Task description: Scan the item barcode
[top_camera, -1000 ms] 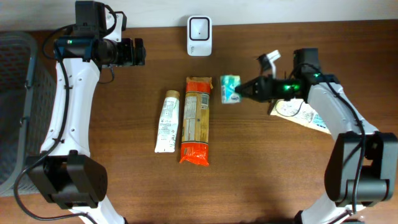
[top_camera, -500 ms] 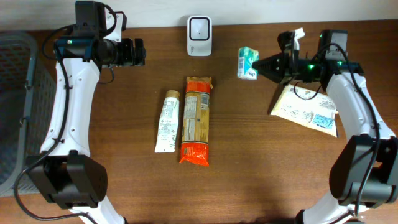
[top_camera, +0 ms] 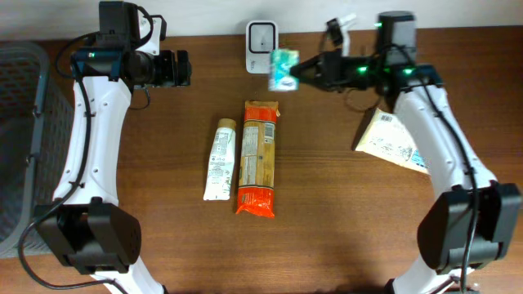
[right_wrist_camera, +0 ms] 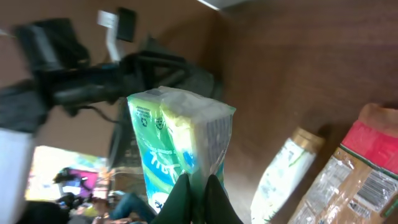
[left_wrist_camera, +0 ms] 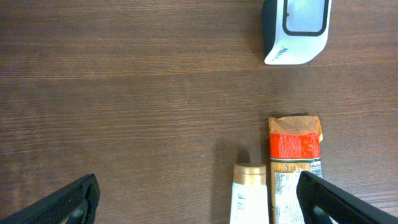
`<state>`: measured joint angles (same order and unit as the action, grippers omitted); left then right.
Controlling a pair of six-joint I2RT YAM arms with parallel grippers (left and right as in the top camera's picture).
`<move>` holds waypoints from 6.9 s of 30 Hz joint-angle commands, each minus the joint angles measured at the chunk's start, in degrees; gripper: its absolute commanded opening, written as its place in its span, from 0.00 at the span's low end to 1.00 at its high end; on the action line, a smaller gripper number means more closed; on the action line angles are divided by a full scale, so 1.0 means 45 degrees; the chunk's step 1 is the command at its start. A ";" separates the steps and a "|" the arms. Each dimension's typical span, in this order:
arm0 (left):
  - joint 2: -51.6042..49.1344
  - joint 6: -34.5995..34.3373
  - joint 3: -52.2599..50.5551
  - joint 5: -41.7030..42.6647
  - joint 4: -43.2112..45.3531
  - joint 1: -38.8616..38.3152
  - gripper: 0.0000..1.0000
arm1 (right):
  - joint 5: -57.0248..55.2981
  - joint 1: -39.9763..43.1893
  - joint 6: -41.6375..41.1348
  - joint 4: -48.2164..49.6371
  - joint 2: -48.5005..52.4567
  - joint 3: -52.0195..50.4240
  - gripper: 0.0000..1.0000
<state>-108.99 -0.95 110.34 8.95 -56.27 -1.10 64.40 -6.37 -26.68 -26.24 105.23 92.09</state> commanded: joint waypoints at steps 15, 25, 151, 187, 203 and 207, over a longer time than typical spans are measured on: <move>-0.0005 0.0029 0.0010 0.0005 0.0019 0.0010 0.99 | -1.9462 -0.4512 0.8942 0.0160 0.2351 0.4464 0.04; -0.0005 0.0029 0.0010 0.0000 0.0019 0.0010 0.99 | -1.9467 -0.4512 1.5280 0.5124 0.6693 0.4464 0.04; -0.0005 0.0029 0.0010 0.0000 0.0019 0.0010 0.99 | -0.9573 -0.7247 -0.1569 -0.2079 0.2939 -0.2599 0.04; -0.0005 0.0029 0.0010 0.0005 0.0019 0.0010 0.99 | -1.7039 -0.5357 -0.0845 0.4653 0.6538 0.0967 0.32; -0.0005 0.0029 0.0010 0.0000 0.0019 0.0010 0.99 | -1.0443 -0.3978 0.0884 -0.5474 0.5197 0.1137 0.28; -0.0005 0.0029 0.0010 0.0000 0.0019 0.0010 0.99 | -1.0355 -0.3934 0.1666 -0.7465 0.4906 0.1253 0.28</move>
<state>-108.99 -0.95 110.34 8.95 -56.27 -1.10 19.20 -24.23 -22.20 -55.66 127.96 98.78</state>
